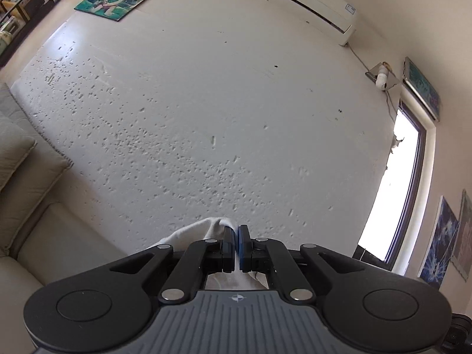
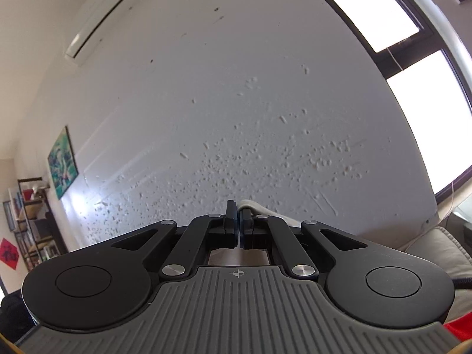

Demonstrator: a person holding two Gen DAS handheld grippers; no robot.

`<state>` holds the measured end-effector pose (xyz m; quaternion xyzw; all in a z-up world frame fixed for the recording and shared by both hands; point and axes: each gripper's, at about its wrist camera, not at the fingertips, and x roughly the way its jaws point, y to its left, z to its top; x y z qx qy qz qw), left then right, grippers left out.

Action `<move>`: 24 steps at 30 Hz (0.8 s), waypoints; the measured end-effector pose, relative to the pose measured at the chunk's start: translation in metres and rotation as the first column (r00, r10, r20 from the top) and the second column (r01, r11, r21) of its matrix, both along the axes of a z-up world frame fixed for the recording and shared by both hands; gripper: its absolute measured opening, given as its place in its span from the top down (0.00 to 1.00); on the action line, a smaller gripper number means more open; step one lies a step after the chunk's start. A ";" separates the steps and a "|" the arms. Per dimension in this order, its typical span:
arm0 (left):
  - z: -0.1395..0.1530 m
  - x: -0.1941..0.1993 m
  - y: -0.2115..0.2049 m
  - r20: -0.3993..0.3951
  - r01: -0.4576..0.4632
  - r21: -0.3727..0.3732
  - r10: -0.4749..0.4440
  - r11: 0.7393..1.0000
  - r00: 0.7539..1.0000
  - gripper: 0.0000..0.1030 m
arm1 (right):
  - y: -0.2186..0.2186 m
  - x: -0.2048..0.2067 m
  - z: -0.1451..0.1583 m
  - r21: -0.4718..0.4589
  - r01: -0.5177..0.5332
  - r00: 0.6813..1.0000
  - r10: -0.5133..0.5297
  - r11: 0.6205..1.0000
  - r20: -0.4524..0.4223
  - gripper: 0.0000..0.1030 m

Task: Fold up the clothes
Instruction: 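Lift the sweatshirt high with both grippers and shake it out, then lay the sweatshirt flat on the sofa and open both grippers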

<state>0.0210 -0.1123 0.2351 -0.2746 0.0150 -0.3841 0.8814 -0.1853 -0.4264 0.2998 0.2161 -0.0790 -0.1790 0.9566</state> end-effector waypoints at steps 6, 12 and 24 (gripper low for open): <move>-0.141 -0.015 0.009 -0.216 -0.064 0.228 0.115 0.972 0.970 0.99 | 0.012 -0.014 -0.136 0.112 -0.046 0.978 0.068 0.993 -0.196 0.99; -0.285 -0.006 0.017 -0.592 0.116 0.396 0.157 0.911 0.791 0.99 | 0.016 -0.026 -0.321 0.439 0.108 0.861 0.137 0.892 -0.490 0.99; -0.273 -0.031 0.034 -0.508 0.091 0.581 0.273 0.808 0.817 1.00 | 0.039 -0.054 -0.357 0.428 0.162 0.771 0.157 0.889 -0.618 0.99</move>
